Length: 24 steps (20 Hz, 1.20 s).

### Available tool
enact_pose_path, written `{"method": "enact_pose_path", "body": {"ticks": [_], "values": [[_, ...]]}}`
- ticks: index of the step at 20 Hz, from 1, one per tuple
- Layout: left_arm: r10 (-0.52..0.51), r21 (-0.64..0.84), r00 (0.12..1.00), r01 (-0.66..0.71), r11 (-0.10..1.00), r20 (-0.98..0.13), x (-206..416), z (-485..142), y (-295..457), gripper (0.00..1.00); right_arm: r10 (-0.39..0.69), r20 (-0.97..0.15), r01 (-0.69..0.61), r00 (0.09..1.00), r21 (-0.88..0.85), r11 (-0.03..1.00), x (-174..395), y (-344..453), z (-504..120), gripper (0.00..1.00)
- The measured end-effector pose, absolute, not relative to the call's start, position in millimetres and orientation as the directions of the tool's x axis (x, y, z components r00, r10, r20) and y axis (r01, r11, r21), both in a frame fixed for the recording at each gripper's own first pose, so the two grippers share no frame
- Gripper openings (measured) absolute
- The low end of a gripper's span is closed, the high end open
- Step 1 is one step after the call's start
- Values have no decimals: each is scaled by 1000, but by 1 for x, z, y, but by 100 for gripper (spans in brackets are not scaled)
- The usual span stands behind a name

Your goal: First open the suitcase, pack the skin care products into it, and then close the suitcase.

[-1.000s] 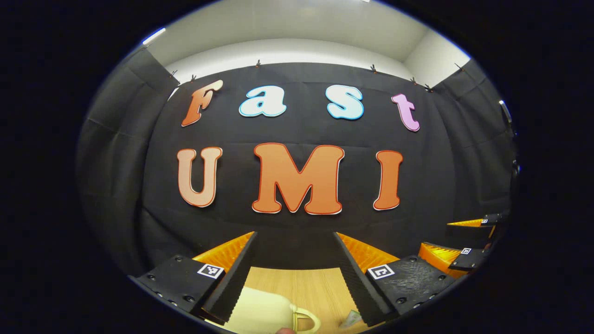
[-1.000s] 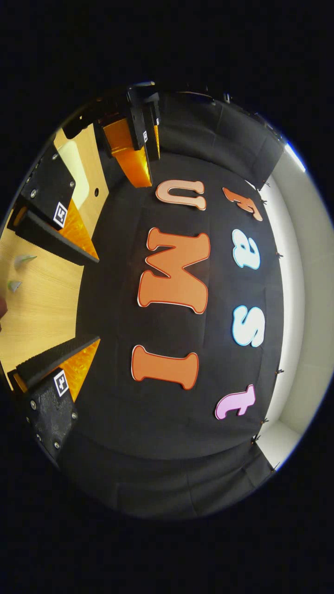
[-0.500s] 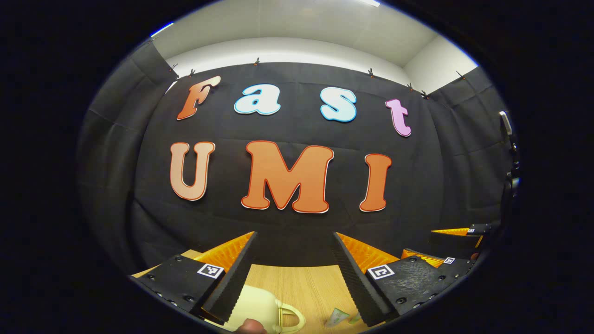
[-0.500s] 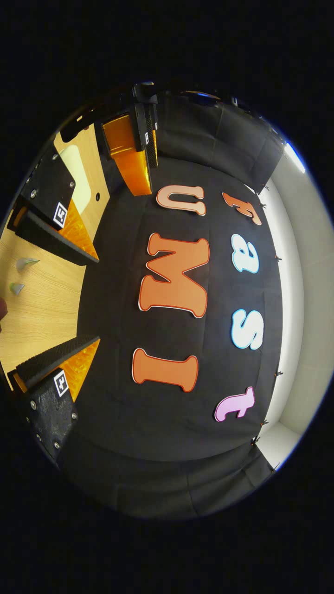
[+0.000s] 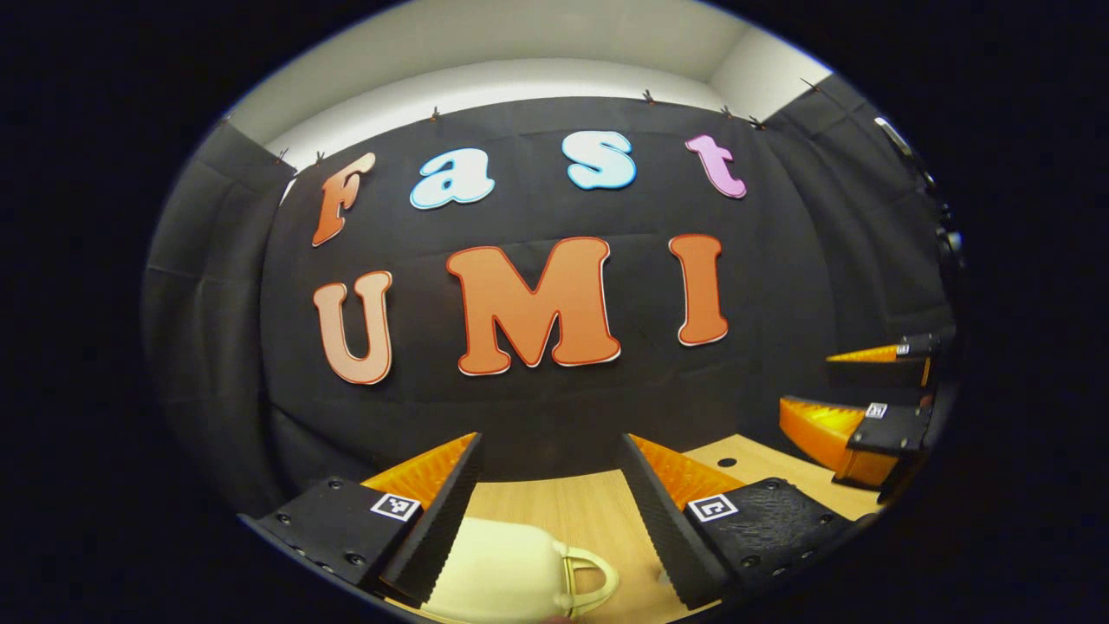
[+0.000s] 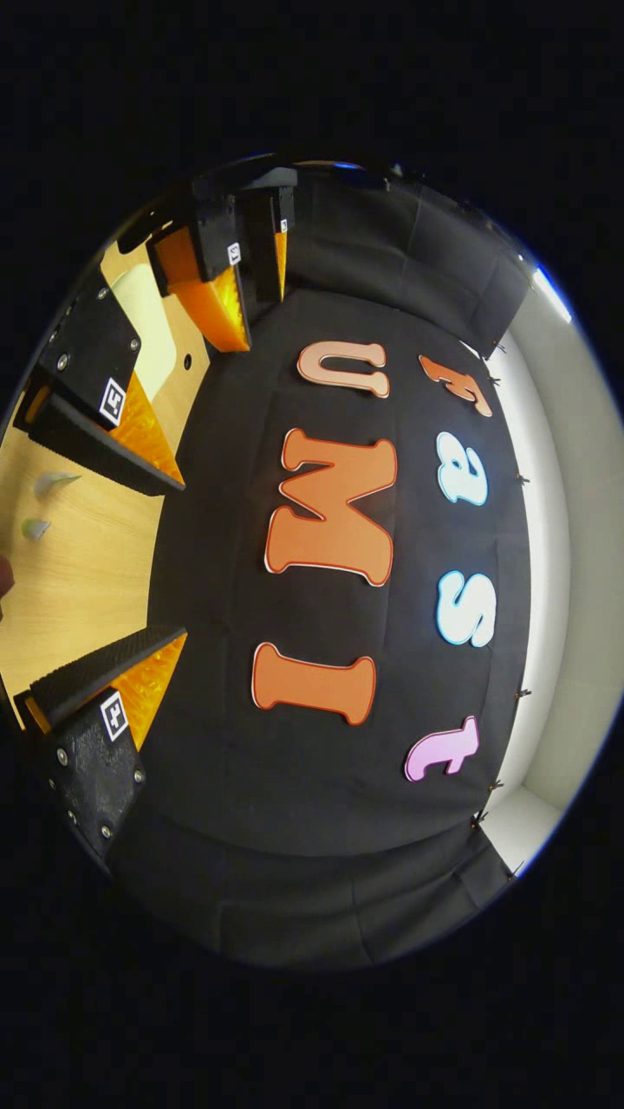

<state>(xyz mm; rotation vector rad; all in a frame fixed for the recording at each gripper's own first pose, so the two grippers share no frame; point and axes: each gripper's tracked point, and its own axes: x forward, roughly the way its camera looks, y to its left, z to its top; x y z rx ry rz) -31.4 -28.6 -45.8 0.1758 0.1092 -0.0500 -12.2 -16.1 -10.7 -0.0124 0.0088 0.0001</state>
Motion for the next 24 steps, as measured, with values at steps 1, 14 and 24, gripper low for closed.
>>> {"method": "enact_pose_path", "body": {"ticks": [1, 14, 24], "values": [[-41, 200, 991, 67, 978, -131, -33, -56, -29, 96, -15, -10, 15, 1000, -15, 1000, -10, -23, -11, 95], [-52, 553, 906, 300, 777, -419, -41, -220, -62, 95, -147, -37, 145, 988, -51, 988, -17, -104, -33, 95], [25, 674, 812, 466, 573, -583, -58, -327, -53, 86, -173, -69, 172, 982, -29, 985, -13, -131, -57, 95]]}}
